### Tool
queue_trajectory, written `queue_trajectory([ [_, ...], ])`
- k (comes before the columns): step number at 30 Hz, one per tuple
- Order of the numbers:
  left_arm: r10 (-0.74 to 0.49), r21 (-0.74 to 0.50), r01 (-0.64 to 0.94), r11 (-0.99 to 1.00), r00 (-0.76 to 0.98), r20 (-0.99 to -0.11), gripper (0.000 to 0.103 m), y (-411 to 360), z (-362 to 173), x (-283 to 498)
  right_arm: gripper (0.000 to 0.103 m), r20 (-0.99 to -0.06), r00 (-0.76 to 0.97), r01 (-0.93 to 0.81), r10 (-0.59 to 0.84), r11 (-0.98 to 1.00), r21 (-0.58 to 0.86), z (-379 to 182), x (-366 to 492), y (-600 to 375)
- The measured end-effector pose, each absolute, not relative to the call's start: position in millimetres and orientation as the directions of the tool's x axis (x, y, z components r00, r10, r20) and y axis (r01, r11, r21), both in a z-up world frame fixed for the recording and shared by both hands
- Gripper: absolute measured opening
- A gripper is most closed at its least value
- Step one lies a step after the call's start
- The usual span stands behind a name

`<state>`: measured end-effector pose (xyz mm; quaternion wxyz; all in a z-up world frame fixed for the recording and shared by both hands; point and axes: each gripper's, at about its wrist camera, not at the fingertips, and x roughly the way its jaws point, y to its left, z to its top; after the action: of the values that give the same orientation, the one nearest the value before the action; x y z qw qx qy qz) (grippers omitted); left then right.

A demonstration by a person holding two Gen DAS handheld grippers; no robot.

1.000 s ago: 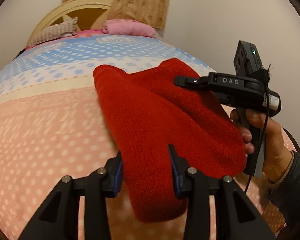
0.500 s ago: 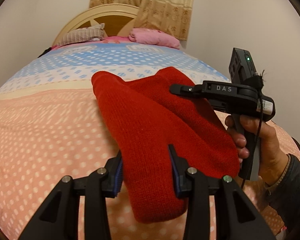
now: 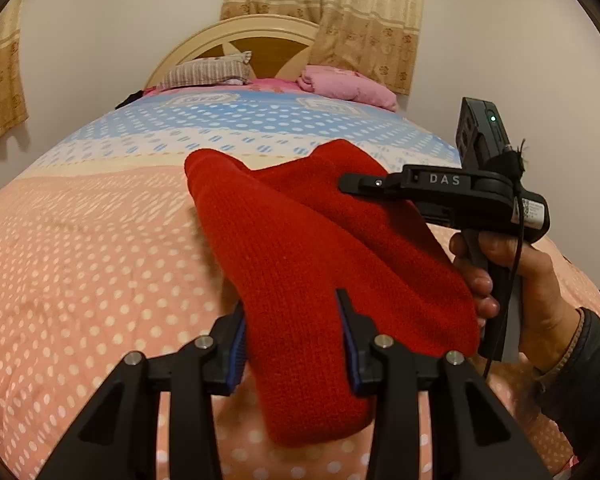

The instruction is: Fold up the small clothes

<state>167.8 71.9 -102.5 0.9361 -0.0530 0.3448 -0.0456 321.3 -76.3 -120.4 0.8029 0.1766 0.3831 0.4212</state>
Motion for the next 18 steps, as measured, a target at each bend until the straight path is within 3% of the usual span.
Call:
queue_trajectory([
  [18,-0.057,-0.115,-0.023,0.993,0.763,-0.644,0.040,92,-108,146,0.027,-0.488,0.267,-0.570,0.831,0.544,0.615,-126,322,-27],
])
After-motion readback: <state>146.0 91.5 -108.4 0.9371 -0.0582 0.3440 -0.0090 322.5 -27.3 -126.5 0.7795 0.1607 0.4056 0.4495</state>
